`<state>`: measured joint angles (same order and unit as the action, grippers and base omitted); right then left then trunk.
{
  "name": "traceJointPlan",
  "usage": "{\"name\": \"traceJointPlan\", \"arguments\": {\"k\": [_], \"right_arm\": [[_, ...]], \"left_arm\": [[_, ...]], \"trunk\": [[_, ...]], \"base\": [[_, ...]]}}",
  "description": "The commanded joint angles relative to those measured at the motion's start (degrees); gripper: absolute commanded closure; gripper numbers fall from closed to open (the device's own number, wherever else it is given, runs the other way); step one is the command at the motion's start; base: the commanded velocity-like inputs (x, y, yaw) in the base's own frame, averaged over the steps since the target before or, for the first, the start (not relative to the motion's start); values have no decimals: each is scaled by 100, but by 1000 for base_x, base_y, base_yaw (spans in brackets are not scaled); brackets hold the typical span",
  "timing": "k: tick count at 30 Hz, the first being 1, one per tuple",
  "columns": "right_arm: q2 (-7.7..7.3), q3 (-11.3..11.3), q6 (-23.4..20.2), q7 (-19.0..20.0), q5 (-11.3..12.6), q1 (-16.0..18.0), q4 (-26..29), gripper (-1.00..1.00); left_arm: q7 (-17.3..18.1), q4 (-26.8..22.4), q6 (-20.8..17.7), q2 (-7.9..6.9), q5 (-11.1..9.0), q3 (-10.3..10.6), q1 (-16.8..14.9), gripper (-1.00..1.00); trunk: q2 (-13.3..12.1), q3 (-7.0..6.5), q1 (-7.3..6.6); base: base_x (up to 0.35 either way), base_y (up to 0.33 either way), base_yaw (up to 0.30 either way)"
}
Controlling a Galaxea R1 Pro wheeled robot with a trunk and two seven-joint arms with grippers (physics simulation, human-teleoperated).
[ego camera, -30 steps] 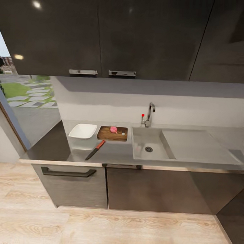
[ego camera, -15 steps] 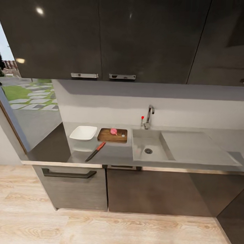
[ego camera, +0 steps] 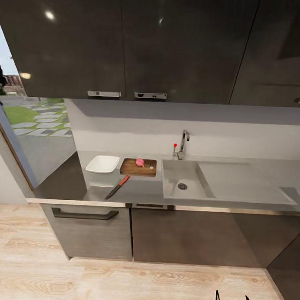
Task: In the kitchen, take the Vidalia onion out of the sink, dice it on the chopping board with the paring knife, put the diced onion into the bowl on the countertop, then place both the paring knife and the chopping board into the sink.
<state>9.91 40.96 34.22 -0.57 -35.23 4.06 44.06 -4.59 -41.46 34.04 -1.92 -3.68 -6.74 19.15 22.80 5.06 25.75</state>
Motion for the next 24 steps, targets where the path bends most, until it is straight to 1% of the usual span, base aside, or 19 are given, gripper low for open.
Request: {"name": "traceJointPlan", "arguments": {"k": [1, 2, 3, 4, 5, 6, 7, 8, 9, 10, 11, 13, 14, 15, 16, 18, 20, 21, 24], "right_arm": [[8, 2, -55, -16, -72, 6, 203, -100], [8, -104, -261, -36, -70, 6, 536, -100], [8, -278, -534, -53, -67, 7, 859, -100], [8, -641, -1022, -100, -34, 7, 1351, -100], [8, -773, -1191, -123, 1, 7, 1514, -100], [8, -1028, -1511, -178, 121, 8, 1831, -100], [8, -1463, -2078, -332, 529, 11, 2400, -100], [8, -1555, -2210, -383, 642, 12, 2535, -100], [8, -1729, -2461, -493, 840, 13, 2802, -100], [8, -1971, -2809, -661, 1026, 14, 3178, -100], [8, -2117, -3007, -766, 1096, 15, 3394, -100], [8, -2307, -3238, -921, 1156, 29, 3659, -100], [8, -2547, -3472, -1154, 1194, 100, 3926, -100], [8, -2677, -3586, -1287, 1204, 186, 4022, -100], [8, -2746, -3648, -1361, 1205, 240, 4060, -100], [8, -3020, -3919, -1645, 1213, 464, 4177, -100], [8, -3198, -4165, -1819, 1217, 664, 4217, -100], [8, -3352, -4446, -1928, 1220, 908, 4238, -100], [8, -3590, -5150, -2013, 1239, 1519, 4229, -100]], "left_arm": [[-7, -2, 7, -3, -37, 14, 1, -100], [-7, 4, 7, -1, -36, 15, 1, -100], [-7, 8, 7, 2, -36, 15, 1, -100], [-7, 16, 6, 2, -36, 15, 1, -100], [-7, 23, 6, 3, -36, 15, 1, -100], [-7, 48, 6, 5, -34, 15, 1, -100], [-7, 117, 6, 6, -33, 15, 1, -100], [-7, 139, 6, 6, -32, 15, 1, -100], [-7, 188, 6, 7, -30, 15, 1, -100], [-7, 255, 6, 7, -29, 15, 1, -100], [-7, 289, 6, 7, -30, 15, 1, -100], [-7, 327, 6, 7, -31, 15, 1, -100], [-7, 364, 8, 7, -29, 15, 1, -100], [-7, 368, 10, 7, -27, 15, 1, -100], [-7, 369, 11, 7, -27, 15, 1, -100], [-7, 365, 14, 4, -22, 15, 1, -100], [-7, 361, 14, 1, -20, 15, 1, -100], [-7, 361, 15, 2, -19, 15, 1, -100], [-7, 359, 15, 1, -19, 15, 1, -100]], "trunk": [[12, 12, 4], [12, 12, 4], [12, 12, 4], [12, 12, 4], [12, 12, 4], [12, 12, 4], [12, 12, 4], [12, 12, 4], [12, 12, 4], [12, 12, 4], [12, 12, 4], [12, 12, 4], [12, 12, 4], [12, 12, 4], [12, 12, 4], [12, 12, 4], [12, 12, 4], [12, 12, 4], [12, 12, 4]], "base": [[0, 0, 0], [0, 0, 0], [0, 0, 0], [0, 0, 0], [0, 0, 0], [0, 0, 0], [0, 0, 0], [0, 0, 0], [0, 0, 0], [0, 0, 0], [0, 0, 0], [0, 0, 0], [0, 0, 0], [0, 0, 0], [0, 0, 0], [0, 0, 0], [0, 0, 0], [0, 0, 0], [0, 0, 0]]}}
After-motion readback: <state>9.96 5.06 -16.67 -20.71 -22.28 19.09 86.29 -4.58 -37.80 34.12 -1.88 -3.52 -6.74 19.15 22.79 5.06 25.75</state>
